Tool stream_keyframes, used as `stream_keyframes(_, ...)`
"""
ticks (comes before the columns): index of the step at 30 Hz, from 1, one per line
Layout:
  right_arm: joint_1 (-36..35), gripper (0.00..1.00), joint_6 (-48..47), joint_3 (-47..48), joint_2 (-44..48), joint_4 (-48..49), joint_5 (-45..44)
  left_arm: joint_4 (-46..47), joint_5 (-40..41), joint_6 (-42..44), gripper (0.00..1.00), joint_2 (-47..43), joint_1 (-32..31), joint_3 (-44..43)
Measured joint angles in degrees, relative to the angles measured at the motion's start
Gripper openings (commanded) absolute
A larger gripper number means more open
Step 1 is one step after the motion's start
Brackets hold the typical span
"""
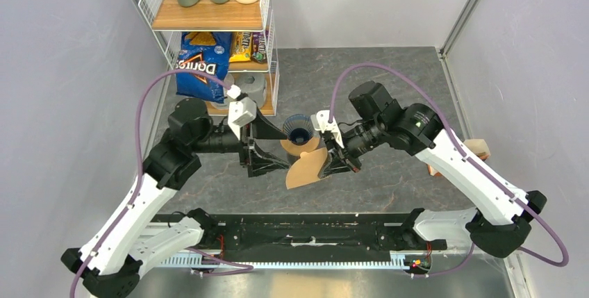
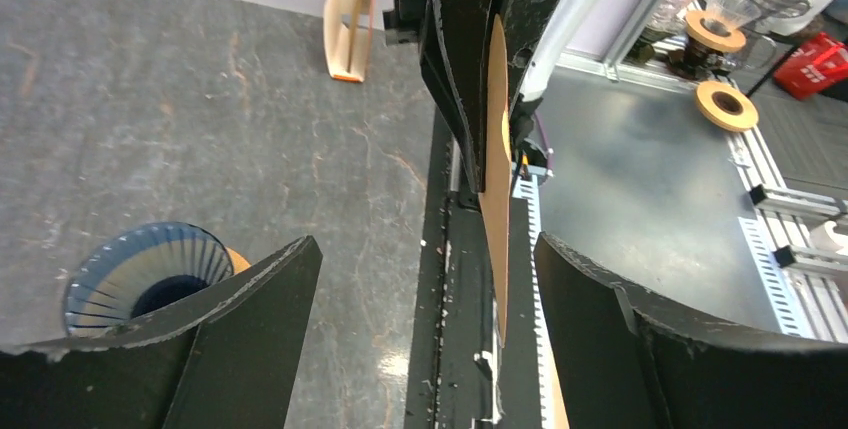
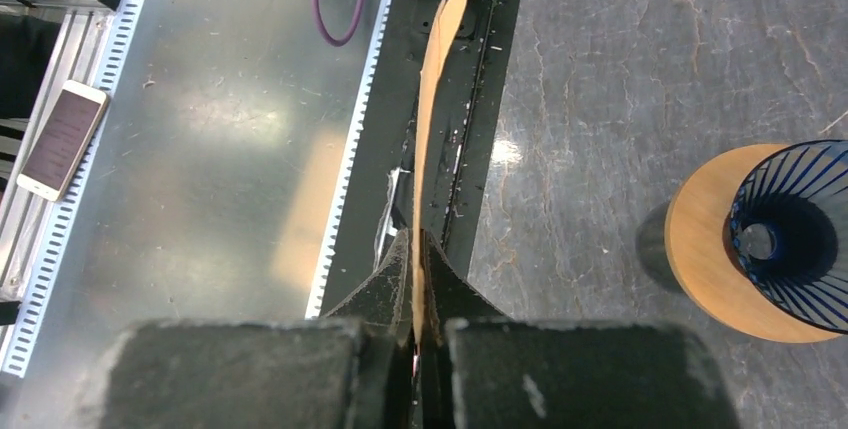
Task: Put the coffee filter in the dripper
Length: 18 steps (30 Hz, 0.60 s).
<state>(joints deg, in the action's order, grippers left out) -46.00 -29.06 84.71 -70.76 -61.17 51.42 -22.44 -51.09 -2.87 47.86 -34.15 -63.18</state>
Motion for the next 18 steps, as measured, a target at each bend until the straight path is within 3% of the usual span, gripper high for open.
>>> stream_keyframes(5, -1.42, 0.00, 0.70, 2.21, -1.46, -0.11, -2.03, 0.13, 0.09, -0.74, 0.70, 2.01, -3.08, 1.07)
stream_keyframes(7, -1.66, 0.00, 1.40, 2.82, -2.12, 0.33, -2.51, 0.52, 0.46, -1.18, 0.52, 2.16, -4.85, 1.46)
stream_keyframes(10, -1.79, 0.00, 2.91, 2.99, -2.75, 1.46, -3.89, 1.79, 0.44, -2.54, 0.14, 2.12, -6.23, 2.67)
stream_keyframes(12, -1.79, 0.00, 3.98, 2.99, -3.06, 2.36, -4.96, 3.08, 0.28, -3.69, 0.02, 2.12, -6.47, 3.65)
stream_keyframes(13, -1.79, 0.00, 4.39, 3.02, -3.15, 2.67, -5.16, 3.78, 0.15, -4.15, 0.02, 2.12, -6.49, 4.04)
stream_keyframes(14, -1.79, 0.14, 4.94, 3.04, -3.21, 3.15, -5.46, 4.50, -0.02, -4.52, 0.02, 2.12, -6.49, 4.28)
stream_keyframes(15, -1.79, 0.37, 5.18, 3.13, -3.26, 3.45, -5.62, 5.01, -0.07, -4.70, 0.02, 2.10, -6.49, 4.37)
stream_keyframes(16, -1.79, 0.46, 5.46, 3.41, -3.32, 3.69, -5.90, 5.46, -0.07, -4.79, 0.02, 2.08, -6.49, 4.42)
stream_keyframes(18, -1.79, 0.51, 5.86, 4.02, -3.37, 3.85, -5.92, 5.57, -0.02, -4.63, 0.02, 1.88, -6.49, 4.42)
